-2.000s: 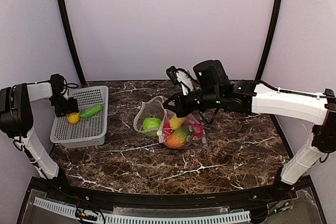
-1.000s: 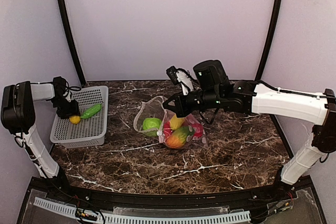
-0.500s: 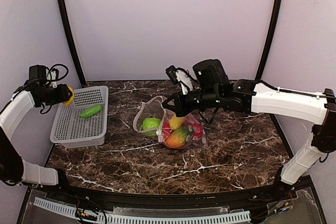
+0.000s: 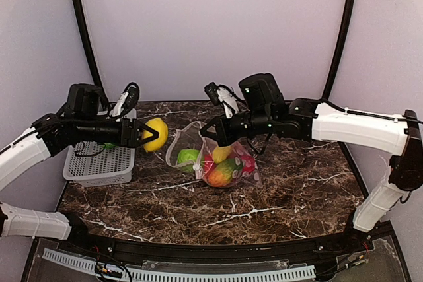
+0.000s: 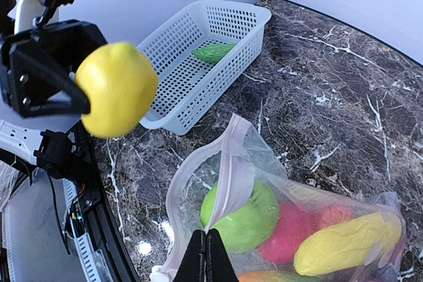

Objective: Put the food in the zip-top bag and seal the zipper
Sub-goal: Place the fake fruit in the zipper food storage bag.

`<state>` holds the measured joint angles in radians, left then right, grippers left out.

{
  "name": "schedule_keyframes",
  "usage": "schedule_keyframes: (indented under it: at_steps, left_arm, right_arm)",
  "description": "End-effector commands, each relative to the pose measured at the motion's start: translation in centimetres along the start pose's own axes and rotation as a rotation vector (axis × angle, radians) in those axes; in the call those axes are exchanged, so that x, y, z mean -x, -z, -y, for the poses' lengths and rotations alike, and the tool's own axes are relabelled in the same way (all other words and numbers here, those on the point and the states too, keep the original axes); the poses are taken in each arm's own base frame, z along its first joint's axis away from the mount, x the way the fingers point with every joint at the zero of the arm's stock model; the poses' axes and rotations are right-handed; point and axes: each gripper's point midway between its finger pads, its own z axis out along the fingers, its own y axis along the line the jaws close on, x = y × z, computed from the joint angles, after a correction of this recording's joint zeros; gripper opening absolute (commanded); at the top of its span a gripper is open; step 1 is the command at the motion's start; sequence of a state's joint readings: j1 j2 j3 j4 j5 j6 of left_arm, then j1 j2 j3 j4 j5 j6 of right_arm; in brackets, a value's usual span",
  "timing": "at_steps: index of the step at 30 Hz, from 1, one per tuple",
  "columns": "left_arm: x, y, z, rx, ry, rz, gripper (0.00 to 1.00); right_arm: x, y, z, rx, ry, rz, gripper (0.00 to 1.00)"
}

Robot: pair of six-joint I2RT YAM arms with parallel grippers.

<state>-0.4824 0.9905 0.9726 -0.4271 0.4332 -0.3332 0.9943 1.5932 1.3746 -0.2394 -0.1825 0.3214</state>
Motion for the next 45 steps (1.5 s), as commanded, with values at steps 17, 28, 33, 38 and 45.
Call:
schedule_keyframes:
  at_steps: [17, 28, 33, 38, 45]
  left_arm:
    - [-0.6, -9.3, 5.7, -0.084, 0.008, -0.145, 0.57]
    - [0.0, -12.2, 5.8, -0.112, 0.039, -0.143, 0.63]
    - [-0.5, -12.6, 5.7, -0.118, 0.048, -0.159, 0.7]
    - [-0.2, -11.7, 5.7, -0.109, 0.031, -0.138, 0.77]
    - [0.0, -11.2, 6.1, -0.119, 0.034, -0.134, 0.82]
  right_arm:
    - [2.4, 1.2, -1.4, 0.046, 0.005, 0.077, 0.0]
    - [2.4, 1.3, -1.4, 0.042, 0.006, 0.079, 0.0]
    - [2.4, 1.2, -1.4, 0.044, 0.004, 0.077, 0.0]
    - [2.4, 1.2, -1.3, 0.039, 0.003, 0.079, 0.0]
    - [2.4, 1.1, -1.5, 0.048, 0.003, 0.078, 0.0]
